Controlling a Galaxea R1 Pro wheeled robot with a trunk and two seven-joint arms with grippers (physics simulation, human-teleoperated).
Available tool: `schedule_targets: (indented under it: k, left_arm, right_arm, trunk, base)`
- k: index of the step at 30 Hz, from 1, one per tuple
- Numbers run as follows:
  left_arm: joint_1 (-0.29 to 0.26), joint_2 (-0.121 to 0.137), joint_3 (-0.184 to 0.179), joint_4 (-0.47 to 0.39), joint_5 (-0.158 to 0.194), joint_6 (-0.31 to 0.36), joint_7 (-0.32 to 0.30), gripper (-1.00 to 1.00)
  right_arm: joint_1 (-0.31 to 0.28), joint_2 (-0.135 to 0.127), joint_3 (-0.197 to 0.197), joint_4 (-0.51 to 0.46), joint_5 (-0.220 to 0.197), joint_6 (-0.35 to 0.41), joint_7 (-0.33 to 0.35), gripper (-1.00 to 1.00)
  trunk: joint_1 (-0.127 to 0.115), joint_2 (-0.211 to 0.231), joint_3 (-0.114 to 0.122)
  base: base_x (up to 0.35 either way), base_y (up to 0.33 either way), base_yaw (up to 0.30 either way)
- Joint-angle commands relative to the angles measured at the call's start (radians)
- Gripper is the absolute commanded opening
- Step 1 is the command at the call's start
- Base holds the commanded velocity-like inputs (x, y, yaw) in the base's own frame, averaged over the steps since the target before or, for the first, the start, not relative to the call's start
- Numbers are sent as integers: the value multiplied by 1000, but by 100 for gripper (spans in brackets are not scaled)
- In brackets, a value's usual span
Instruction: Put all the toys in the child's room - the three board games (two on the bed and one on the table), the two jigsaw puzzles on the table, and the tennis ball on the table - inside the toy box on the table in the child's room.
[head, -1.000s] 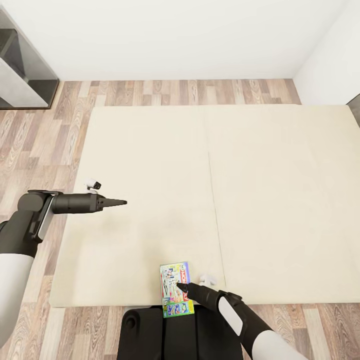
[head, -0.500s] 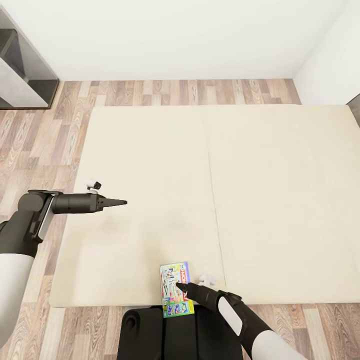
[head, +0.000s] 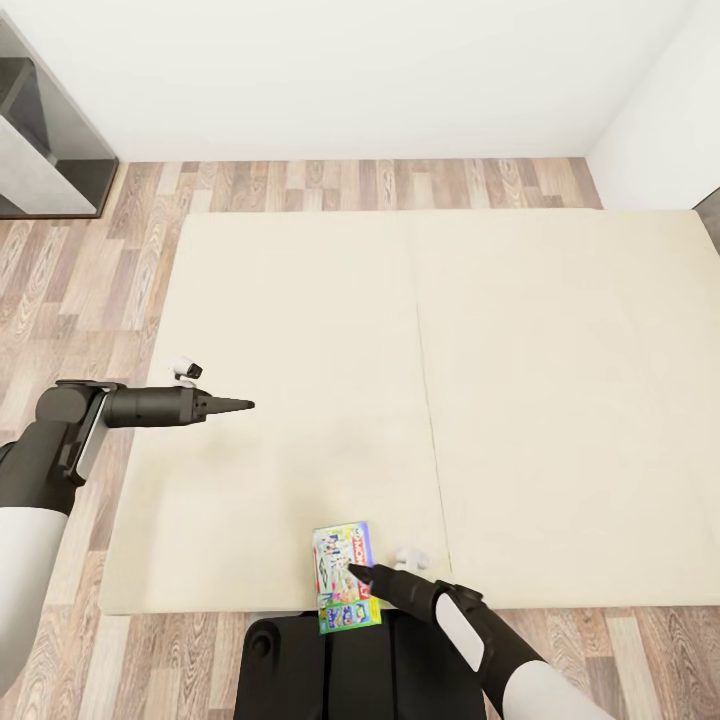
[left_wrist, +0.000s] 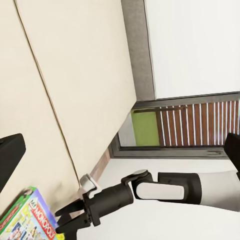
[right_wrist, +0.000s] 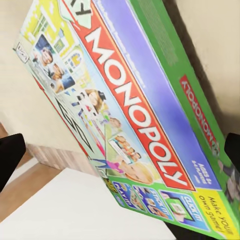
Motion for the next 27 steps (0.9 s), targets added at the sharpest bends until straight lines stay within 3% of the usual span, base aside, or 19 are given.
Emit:
schedule_targets:
  k: [1,27]
  left_arm:
    - [0,0,0,0,0,11,-4,100]
    - [0,0,0,1,-2,11,1,100]
  right_arm:
    - [0,0,2,0,-7,5,1,100]
    - [0,-7,1,1,-5,-5,10,100]
  trunk:
    - [1,-1,-1]
    - [1,-1,-1]
  base:
    - [0,0,0]
    - [0,0,0]
